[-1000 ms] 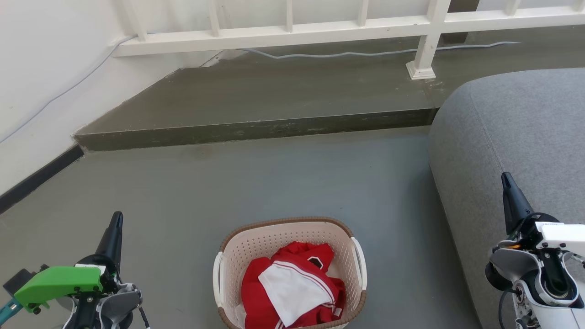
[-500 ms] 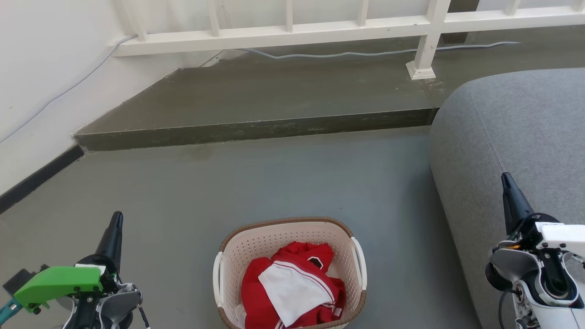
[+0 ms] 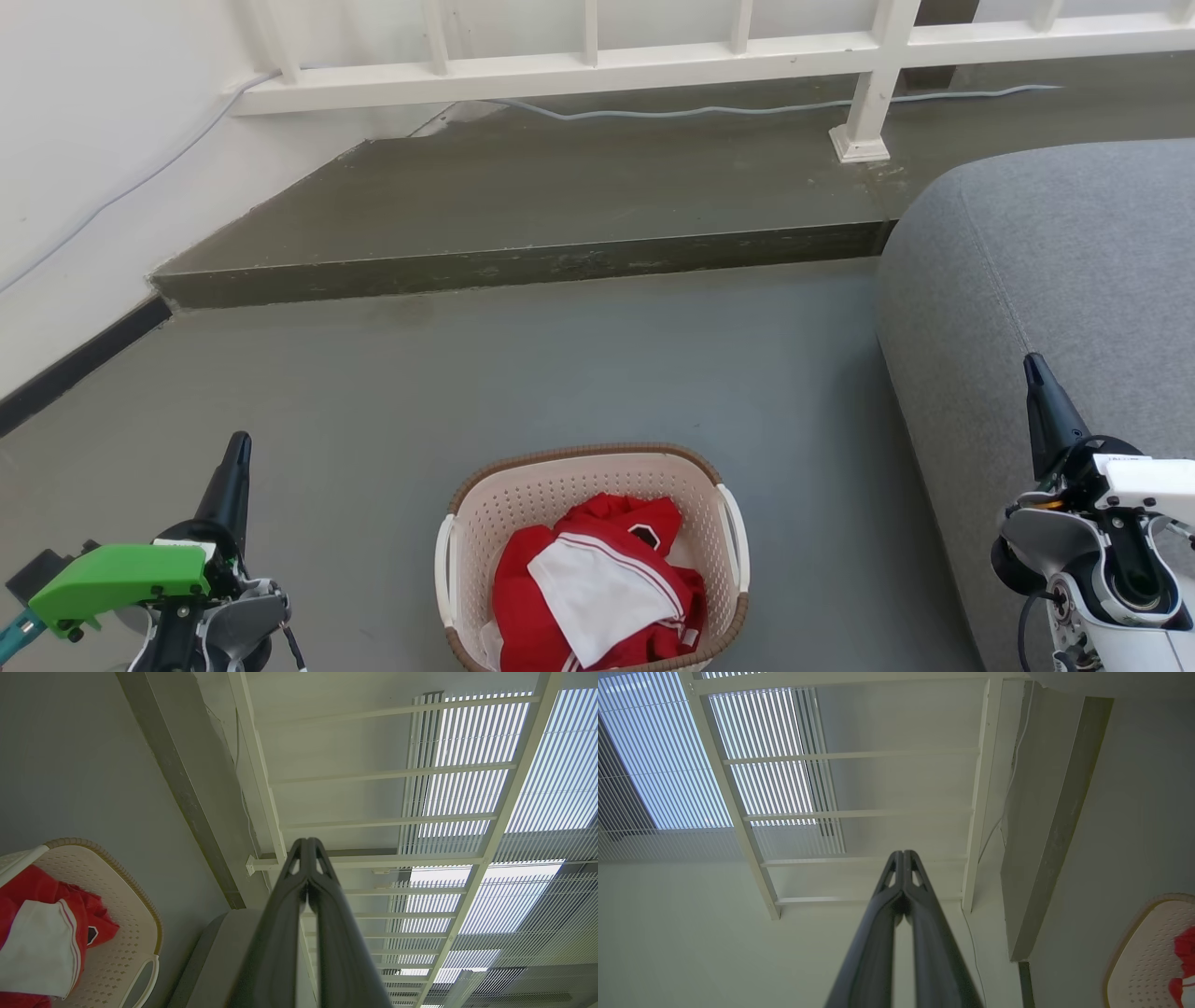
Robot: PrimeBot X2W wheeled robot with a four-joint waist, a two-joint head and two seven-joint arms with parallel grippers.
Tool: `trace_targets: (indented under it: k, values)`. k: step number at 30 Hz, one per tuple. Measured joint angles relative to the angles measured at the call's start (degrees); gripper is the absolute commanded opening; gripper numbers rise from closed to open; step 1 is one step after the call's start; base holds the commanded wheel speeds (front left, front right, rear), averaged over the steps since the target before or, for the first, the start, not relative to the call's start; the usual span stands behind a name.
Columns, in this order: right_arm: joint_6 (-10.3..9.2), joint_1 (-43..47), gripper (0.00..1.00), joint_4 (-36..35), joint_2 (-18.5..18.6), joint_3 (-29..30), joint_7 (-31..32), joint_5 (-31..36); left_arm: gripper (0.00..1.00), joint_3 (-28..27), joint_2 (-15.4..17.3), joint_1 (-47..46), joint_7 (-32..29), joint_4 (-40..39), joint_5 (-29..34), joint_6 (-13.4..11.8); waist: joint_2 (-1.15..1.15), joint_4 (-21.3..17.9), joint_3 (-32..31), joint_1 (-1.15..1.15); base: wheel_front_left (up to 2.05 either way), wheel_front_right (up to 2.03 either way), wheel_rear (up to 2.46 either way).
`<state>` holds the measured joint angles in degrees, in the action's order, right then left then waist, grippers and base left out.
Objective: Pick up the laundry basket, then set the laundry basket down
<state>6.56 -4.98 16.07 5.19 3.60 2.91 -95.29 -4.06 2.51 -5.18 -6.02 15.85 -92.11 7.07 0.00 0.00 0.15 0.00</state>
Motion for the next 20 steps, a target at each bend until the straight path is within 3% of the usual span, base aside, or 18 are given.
trace_targets:
  k: [20]
  values:
    - [0.00, 0.0, 0.00, 0.0, -0.2, 0.1, 0.2, 0.0, 0.00, 0.0, 0.0, 0.0, 0.0, 0.0, 0.0, 0.0, 0.00, 0.0, 0.0, 0.00, 0.00, 0.00, 0.00]
